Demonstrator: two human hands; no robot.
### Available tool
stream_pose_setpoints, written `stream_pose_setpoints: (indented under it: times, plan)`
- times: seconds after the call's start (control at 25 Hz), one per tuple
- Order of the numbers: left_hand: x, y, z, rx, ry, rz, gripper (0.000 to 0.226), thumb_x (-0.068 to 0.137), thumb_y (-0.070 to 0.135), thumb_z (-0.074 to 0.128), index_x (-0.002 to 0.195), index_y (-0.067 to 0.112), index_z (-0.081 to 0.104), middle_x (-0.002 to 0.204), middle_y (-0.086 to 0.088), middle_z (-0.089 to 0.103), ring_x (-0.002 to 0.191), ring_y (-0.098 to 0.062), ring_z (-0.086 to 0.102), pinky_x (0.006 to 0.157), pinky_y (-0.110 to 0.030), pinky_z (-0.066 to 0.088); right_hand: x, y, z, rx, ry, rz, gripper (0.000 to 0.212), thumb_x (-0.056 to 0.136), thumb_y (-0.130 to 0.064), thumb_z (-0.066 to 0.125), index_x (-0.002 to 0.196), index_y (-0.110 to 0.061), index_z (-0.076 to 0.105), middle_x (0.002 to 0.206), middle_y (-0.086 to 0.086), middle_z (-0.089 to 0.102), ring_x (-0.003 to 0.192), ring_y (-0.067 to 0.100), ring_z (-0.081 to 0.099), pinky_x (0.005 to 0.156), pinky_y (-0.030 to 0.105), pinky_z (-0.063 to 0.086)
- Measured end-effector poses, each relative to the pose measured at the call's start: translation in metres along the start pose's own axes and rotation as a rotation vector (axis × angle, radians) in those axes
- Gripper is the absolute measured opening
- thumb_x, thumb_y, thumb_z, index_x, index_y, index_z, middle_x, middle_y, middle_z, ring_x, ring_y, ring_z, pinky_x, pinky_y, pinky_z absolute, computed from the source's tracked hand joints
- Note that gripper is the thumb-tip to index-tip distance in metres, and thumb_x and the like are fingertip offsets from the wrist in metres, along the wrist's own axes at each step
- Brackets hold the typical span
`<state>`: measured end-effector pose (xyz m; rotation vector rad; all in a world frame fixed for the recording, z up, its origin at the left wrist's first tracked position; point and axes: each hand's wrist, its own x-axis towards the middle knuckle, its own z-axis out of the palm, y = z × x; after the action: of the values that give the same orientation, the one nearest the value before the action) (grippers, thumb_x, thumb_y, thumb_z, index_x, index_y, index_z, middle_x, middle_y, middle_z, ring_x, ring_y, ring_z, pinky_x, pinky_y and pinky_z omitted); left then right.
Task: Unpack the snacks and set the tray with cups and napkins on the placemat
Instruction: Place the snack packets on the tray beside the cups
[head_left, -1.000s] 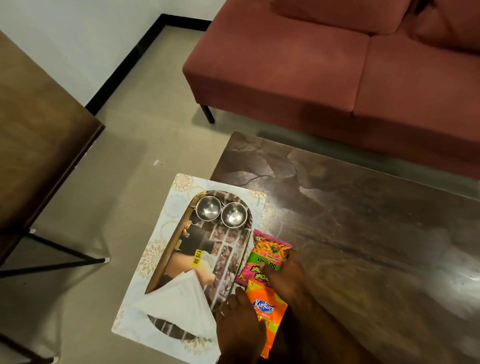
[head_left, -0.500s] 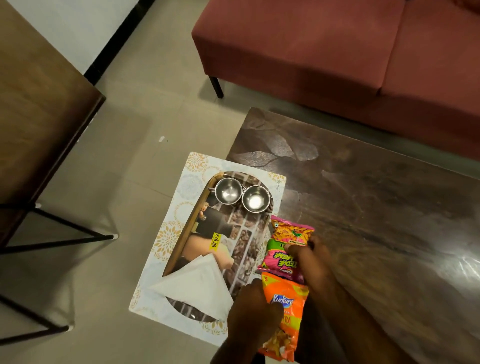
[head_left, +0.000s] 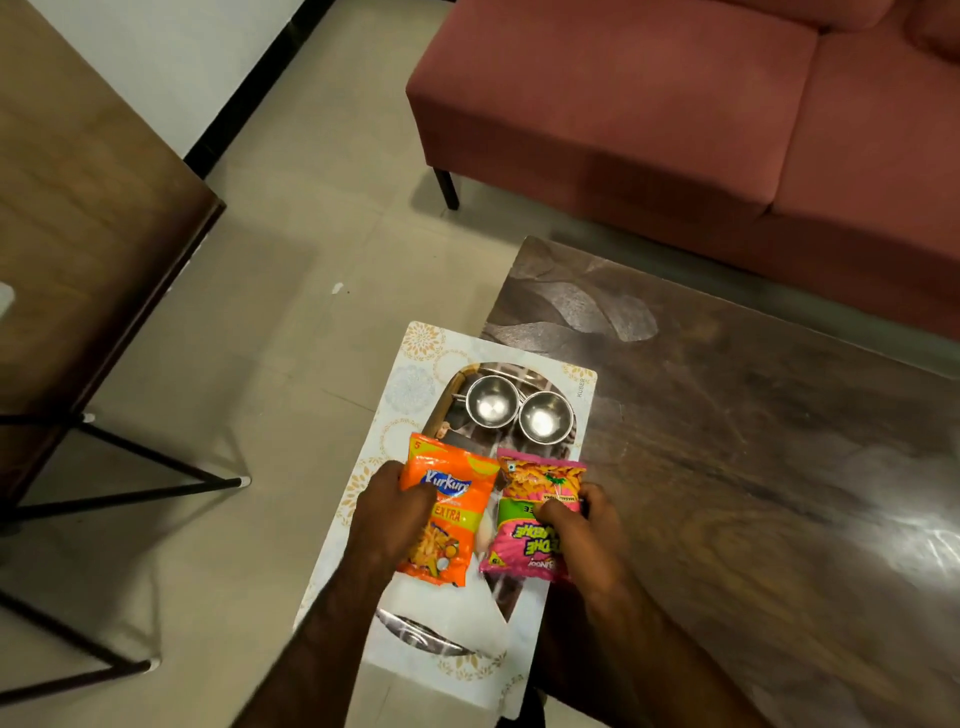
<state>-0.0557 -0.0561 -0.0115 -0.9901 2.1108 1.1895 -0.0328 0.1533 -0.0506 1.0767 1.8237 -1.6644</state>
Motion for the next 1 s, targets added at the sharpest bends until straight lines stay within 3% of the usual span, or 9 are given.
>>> stream_pose_setpoints:
  times: [0.08,0.2,0.32,0.44,0.6,0.72,0.84,0.92,1.0]
  plan:
    - [0.016,-0.006,-0.001,0.001,0.038,-0.008,0.032,0.09,0.022,0.062,0.12,0.013,0.06,0.117,-0.01,0.068,0.101,-0.029,0.067,0.093,-0.046,0.055,0.003,0.005,0.014,-0.047,0.003,0.005,0.03,0.089,-0.011,0.074,0.117,-0.015,0.062,0.101,0.009,0.077,0.082,0.027,0.079,0.077,0.046,0.067]
    - [0.032,-0.015,0.004,0.058,0.017,0.059,0.039,0.095,0.017,0.058,0.134,0.012,0.051,0.127,-0.012,0.064,0.111,-0.032,0.064,0.097,-0.048,0.053,0.005,0.016,0.026,-0.093,0.015,-0.021,0.043,0.09,-0.017,0.079,0.125,-0.019,0.055,0.101,-0.002,0.074,0.089,0.021,0.077,0.085,0.048,0.065]
    - [0.034,-0.02,0.011,0.345,0.016,0.237,0.045,0.098,0.028,0.053,0.141,0.014,0.045,0.129,-0.015,0.054,0.117,-0.032,0.056,0.099,-0.048,0.049,0.003,0.021,0.029,-0.175,0.016,-0.093,0.053,0.089,-0.028,0.082,0.127,-0.03,0.046,0.102,-0.01,0.07,0.09,0.015,0.075,0.084,0.048,0.065]
    - [0.032,-0.019,0.013,0.538,0.131,0.298,0.055,0.099,0.042,0.049,0.146,0.015,0.041,0.134,-0.015,0.049,0.124,-0.033,0.05,0.1,-0.046,0.046,0.006,0.022,0.027,-0.268,0.081,-0.131,0.063,0.085,-0.044,0.082,0.135,-0.03,0.045,0.118,-0.003,0.067,0.1,0.019,0.074,0.087,0.048,0.064]
    - [0.041,-0.024,0.007,0.406,-0.004,0.171,0.056,0.101,0.041,0.049,0.149,0.013,0.038,0.14,-0.014,0.05,0.13,-0.032,0.05,0.107,-0.047,0.042,0.018,0.024,0.021,-0.111,0.12,-0.011,0.07,0.084,-0.053,0.078,0.14,-0.025,0.045,0.123,0.005,0.069,0.103,0.025,0.075,0.089,0.05,0.062]
    - [0.044,-0.031,0.003,0.222,-0.14,0.145,0.036,0.102,0.034,0.051,0.132,0.015,0.052,0.128,-0.012,0.062,0.117,-0.03,0.062,0.101,-0.05,0.05,0.019,0.025,0.028,0.144,-0.015,0.161,0.047,0.096,-0.042,0.071,0.134,-0.021,0.053,0.109,0.007,0.078,0.087,0.028,0.081,0.076,0.047,0.065]
    - [0.045,-0.031,0.002,0.104,-0.13,0.147,0.03,0.104,0.034,0.048,0.124,0.015,0.057,0.119,-0.012,0.067,0.105,-0.028,0.068,0.094,-0.052,0.054,0.014,0.023,0.029,0.217,-0.047,0.214,0.037,0.102,-0.053,0.056,0.119,-0.023,0.069,0.096,0.005,0.083,0.08,0.026,0.082,0.065,0.042,0.066]
    - [0.047,-0.032,0.002,0.014,-0.129,0.129,0.03,0.106,0.033,0.042,0.116,0.013,0.062,0.108,-0.012,0.071,0.095,-0.025,0.072,0.089,-0.052,0.058,0.016,0.023,0.023,0.268,-0.034,0.291,0.045,0.103,-0.061,0.045,0.108,-0.026,0.074,0.085,0.001,0.083,0.08,0.026,0.081,0.071,0.043,0.066]
    - [0.051,-0.035,0.001,-0.061,-0.143,0.098,0.034,0.105,0.037,0.038,0.112,0.017,0.064,0.104,-0.01,0.073,0.093,-0.025,0.073,0.09,-0.053,0.058,0.018,0.024,0.017,0.281,-0.028,0.333,0.045,0.107,-0.055,0.04,0.101,-0.025,0.074,0.082,0.004,0.082,0.075,0.024,0.078,0.077,0.042,0.064]
